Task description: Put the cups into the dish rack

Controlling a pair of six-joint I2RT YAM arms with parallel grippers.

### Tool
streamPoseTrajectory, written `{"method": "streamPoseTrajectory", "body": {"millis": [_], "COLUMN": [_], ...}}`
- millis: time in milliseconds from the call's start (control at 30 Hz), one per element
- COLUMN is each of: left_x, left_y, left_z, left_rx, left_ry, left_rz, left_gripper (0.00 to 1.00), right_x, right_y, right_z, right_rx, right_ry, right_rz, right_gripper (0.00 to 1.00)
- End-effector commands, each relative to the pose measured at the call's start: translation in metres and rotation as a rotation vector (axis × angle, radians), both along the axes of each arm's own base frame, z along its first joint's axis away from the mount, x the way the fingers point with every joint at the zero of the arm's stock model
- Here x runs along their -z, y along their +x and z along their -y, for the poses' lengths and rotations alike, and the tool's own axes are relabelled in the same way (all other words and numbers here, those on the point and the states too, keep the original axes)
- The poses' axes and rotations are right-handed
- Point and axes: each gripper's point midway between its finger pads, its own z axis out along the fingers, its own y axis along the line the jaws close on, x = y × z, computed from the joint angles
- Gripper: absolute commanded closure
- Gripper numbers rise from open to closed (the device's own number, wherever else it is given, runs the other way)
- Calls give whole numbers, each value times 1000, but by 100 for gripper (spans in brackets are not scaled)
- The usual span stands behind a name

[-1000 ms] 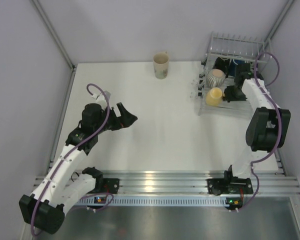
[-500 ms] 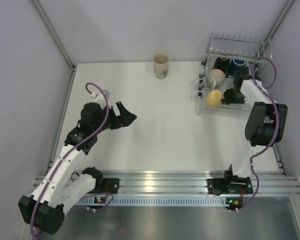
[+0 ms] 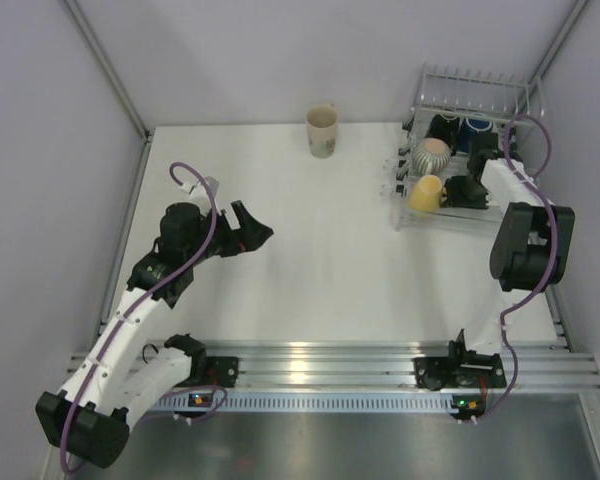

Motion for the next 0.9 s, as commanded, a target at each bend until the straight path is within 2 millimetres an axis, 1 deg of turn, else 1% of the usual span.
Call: {"method": "streamPoseTrajectory", "body": {"millis": [0,133,200,233,367,400,500,567,600,633,767,800,867], "left_x": [-22,-23,-24,-26,-27,-27,-27,-29,-28,-28,-35,-39,-44], "left_y": [5,4,2,2,1,1,-1,-3,-4,-5,-8,-9,-11], "left_z": [0,2,2,2,1,2,3,4,4,4,1,1,2], "left_rx": [-3,5,7,7,3,5,14,27,34,38,37,41,63], "left_ry": [-12,-19,-24,-26,-32,-34,-40,-40,-36,-36,-30,-29,-21], "left_rz": [62,60,63,67,70,67,66,73,76,79,118,132,156], "left_gripper": [2,2,2,2,2,2,2,2,2,2,2,2,3], "right_x": [-25,-32,-36,-38,-50,-56,-64,-70,-77,-80,-102,-114,-132], "right_y": [18,15,12,11,12,13,10,9,8,6,3,5,11], "right_z": [10,15,21,23,35,37,39,38,39,39,39,42,45], "right_rx": [18,24,35,40,55,50,46,38,30,26,-49,-116,-205], "right_ry": [4,-1,-7,-8,-26,-33,-37,-36,-44,-47,-86,-139,-227], "right_rz": [92,95,98,102,142,155,169,182,198,202,266,320,405], "right_gripper": [67,58,55,52,48,47,43,43,42,41,41,40,39]}}
